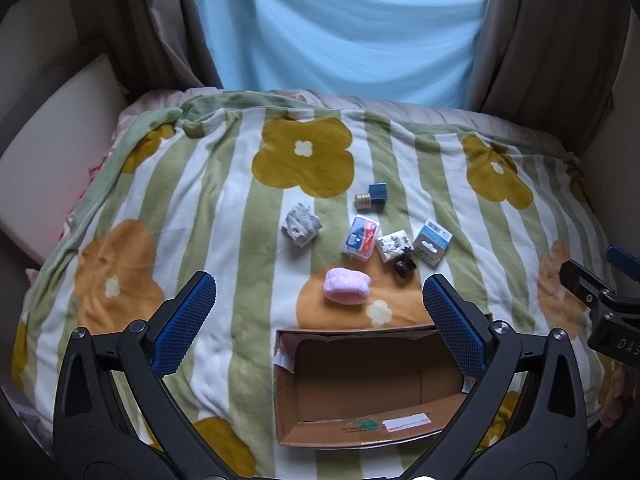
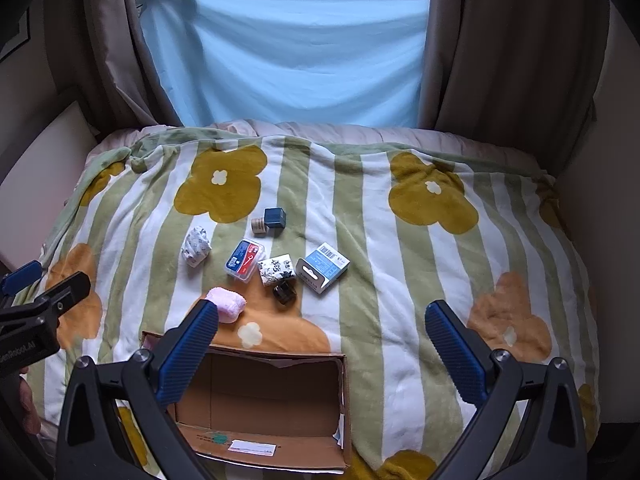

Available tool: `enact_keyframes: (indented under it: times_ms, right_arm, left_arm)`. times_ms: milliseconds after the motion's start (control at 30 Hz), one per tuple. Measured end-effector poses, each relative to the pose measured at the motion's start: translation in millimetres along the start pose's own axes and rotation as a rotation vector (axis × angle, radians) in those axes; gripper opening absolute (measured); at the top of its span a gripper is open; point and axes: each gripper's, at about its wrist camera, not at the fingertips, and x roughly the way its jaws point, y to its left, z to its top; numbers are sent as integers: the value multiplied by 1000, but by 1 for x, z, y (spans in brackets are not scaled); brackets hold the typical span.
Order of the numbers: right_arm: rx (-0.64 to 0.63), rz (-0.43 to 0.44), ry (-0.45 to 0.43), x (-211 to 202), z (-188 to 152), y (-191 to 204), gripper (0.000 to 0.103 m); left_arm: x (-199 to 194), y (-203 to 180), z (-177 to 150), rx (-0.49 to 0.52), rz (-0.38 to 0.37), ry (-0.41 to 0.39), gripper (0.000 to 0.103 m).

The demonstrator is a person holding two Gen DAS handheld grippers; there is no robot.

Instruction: Organize objects

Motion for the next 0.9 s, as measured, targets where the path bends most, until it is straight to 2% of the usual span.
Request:
enact_keyframes:
  times_ms: [200,367,500,900]
  right_arm:
    - [7,-9,5,0,1,1,102]
    - [9,-15,6,1,1,2,102]
    - [15,-15,7,0,3,7,102]
    - [18,-32,13,4,3,8,102]
  left_arm:
    - [-3,3,-2,-12,-52,-7,103]
    - [-6,1,-2,14,-21,-18,103]
    - [-11,1,-1,8,-54,-32,103]
    - [-10,0,1,10,-53,-35,103]
